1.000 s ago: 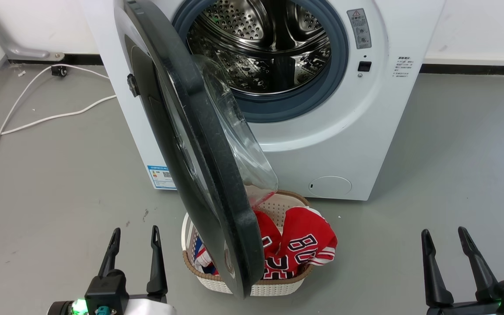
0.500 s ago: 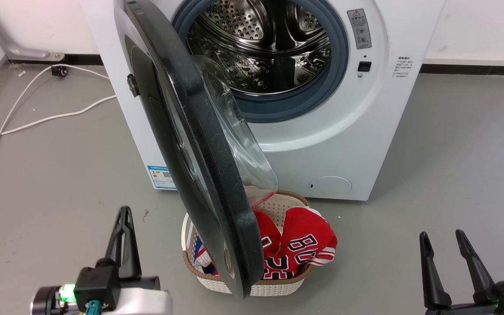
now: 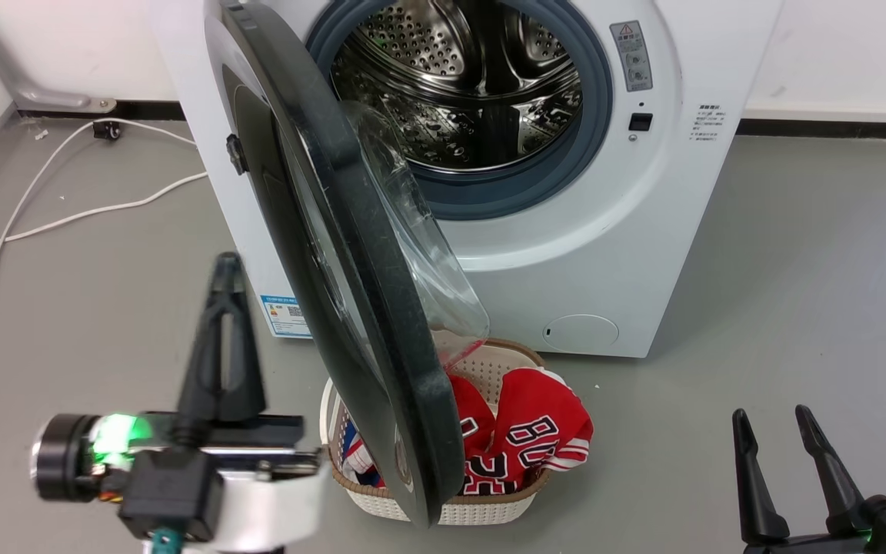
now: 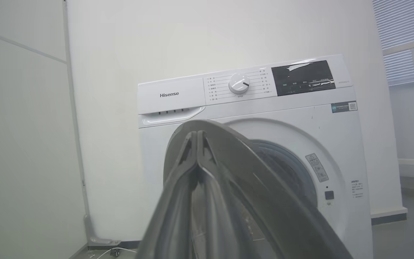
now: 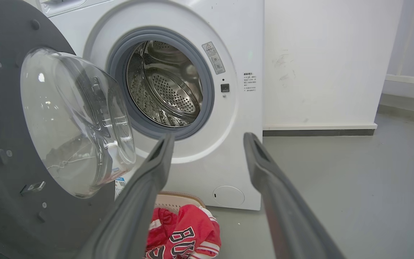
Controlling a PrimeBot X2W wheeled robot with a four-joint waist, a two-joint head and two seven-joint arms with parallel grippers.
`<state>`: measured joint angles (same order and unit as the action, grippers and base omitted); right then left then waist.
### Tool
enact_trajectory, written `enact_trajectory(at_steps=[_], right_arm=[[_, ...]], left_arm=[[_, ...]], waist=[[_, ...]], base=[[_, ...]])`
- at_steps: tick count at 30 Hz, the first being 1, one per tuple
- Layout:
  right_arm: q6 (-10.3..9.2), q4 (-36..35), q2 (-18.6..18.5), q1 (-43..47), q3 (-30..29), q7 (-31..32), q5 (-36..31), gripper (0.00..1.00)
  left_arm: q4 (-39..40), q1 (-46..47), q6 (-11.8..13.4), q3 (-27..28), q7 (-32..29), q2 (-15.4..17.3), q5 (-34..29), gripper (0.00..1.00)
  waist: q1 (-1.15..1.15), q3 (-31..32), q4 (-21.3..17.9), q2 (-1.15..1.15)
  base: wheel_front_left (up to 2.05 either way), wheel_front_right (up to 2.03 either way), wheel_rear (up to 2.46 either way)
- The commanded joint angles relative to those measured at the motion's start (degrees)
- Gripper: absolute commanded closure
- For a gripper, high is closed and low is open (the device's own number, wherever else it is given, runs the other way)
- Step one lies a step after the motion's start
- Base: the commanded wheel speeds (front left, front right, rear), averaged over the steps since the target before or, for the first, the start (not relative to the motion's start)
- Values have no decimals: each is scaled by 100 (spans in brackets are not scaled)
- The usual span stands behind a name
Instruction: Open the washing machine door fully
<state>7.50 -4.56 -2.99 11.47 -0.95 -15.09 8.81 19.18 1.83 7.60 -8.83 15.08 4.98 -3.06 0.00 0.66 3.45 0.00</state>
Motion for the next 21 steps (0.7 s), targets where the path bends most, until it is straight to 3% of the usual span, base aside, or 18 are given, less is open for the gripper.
enact_trajectory(at_steps=[1,10,21], right_arm=[[-1,12,21,-21,7,-10,29,0],[-1,17,21,-6,41,-10,56,0],[-1,13,21,-43,57,-10,94,0]], left_arm=[[27,73,18,-33,14,2,-30,100],[352,371,-186,-955,14,7,-118,100],[22,568,-511,-2139,13,-62,-31,100]], waist=[[0,3,-1,0],[0,34,5,0],[0,25,-13,0]], base=[[0,0,0],[0,0,0],[0,0,0]])
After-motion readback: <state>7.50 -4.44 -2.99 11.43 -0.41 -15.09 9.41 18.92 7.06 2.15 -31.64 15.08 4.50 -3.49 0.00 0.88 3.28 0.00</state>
